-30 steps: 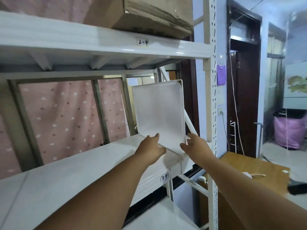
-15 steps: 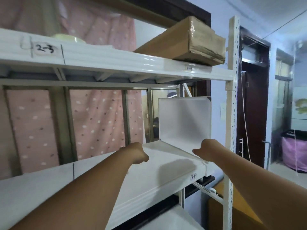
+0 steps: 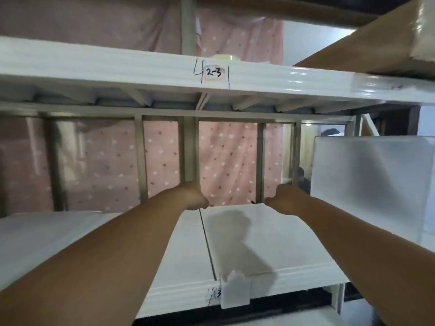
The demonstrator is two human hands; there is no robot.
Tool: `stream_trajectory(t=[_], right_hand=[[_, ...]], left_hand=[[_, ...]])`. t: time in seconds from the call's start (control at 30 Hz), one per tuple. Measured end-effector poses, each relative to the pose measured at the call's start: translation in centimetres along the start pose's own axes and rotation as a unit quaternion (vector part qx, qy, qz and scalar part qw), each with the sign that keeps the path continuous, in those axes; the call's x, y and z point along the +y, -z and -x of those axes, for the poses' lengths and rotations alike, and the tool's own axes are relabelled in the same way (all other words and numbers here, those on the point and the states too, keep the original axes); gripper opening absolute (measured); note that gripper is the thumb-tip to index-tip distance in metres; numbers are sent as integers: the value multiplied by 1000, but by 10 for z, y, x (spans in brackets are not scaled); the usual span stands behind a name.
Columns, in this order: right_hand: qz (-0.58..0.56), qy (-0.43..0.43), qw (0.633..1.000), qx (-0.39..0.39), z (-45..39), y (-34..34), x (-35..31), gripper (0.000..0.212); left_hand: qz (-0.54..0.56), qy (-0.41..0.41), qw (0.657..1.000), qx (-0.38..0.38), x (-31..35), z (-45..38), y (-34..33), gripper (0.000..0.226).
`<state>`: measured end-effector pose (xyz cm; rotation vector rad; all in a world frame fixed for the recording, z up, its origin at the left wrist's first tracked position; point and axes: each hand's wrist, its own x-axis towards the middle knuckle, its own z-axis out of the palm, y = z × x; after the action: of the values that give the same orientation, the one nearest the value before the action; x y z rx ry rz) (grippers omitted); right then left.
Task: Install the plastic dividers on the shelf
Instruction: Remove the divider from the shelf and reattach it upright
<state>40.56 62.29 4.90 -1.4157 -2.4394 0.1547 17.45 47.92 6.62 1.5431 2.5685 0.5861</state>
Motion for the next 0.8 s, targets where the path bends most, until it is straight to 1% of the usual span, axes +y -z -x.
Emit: stream_trajectory(t=[0.07,0.13,0.2,0.27,0.4,0.53,0.63,0.7,0.8], right_hand=[[-9,38,999,-4,-8,-8,-31,50],[-17,70,997,-19,-12,-15,-63,55],[-25,96,994,-38,-12,-21,-95,59],[-28,132,989,-55,-12,-29,-127,58],[-37,212,974,-77,-6,-45,-194,56],[-37,271,958,-87,15,-60,-259,60],[-40,332,937,-103,34,-74,-306,57],[-21,362,925,-115,51,-79,-335,57],[-17,408,903,-135,76,-86,-379,53]], left_hand=[[17,29,999,19,-27,8,14,52],[25,66,997,38,-53,21,27,61],[18,92,995,46,-78,32,38,62],[11,118,991,59,-105,49,50,61],[6,182,979,91,-158,92,75,66],[-6,230,964,130,-204,139,98,59],[-20,274,951,143,-236,180,111,62],[-29,306,939,156,-257,207,118,62],[-48,349,920,174,-288,245,127,48]])
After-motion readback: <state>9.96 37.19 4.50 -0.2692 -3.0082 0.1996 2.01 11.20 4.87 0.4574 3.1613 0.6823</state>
